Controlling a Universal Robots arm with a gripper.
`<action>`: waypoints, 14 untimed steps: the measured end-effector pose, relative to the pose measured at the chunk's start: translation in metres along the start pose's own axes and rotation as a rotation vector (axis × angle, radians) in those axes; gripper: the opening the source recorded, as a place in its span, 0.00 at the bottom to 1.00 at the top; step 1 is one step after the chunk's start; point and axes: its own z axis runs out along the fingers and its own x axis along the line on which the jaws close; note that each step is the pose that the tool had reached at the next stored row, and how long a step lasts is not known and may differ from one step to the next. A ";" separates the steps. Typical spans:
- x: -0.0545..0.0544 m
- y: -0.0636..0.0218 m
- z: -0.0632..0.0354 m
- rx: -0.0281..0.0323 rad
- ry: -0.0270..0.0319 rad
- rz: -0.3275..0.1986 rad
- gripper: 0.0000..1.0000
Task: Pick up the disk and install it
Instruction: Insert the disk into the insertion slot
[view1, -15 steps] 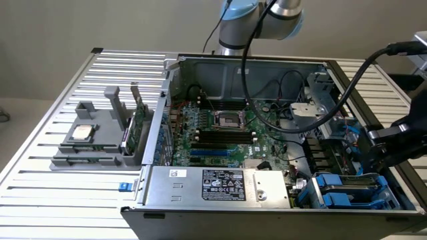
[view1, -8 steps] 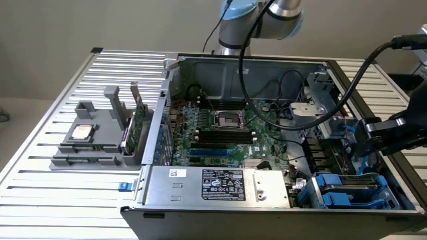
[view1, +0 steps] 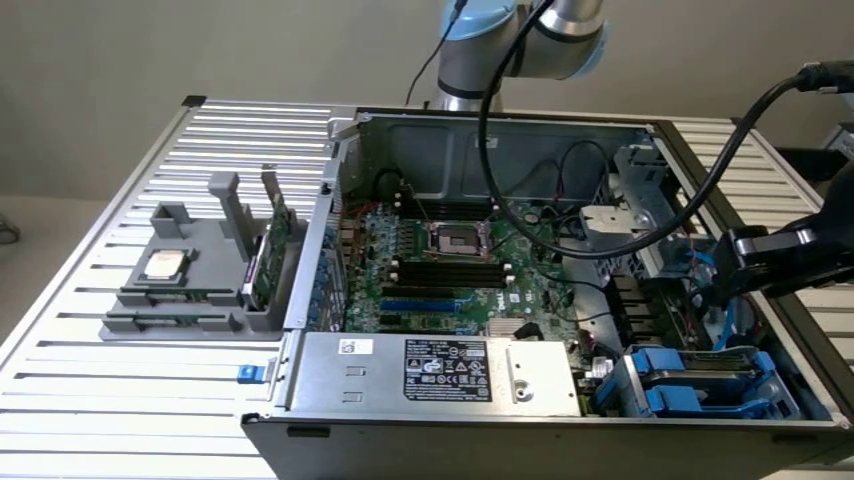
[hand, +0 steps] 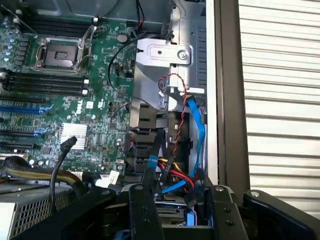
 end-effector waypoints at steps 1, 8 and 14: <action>0.000 0.0000 0.0000 0.0001 -0.0006 0.001 0.45; -0.004 0.0000 -0.0002 -0.0008 -0.0039 0.003 0.45; -0.006 -0.0008 0.0006 -0.0007 -0.0127 0.001 0.45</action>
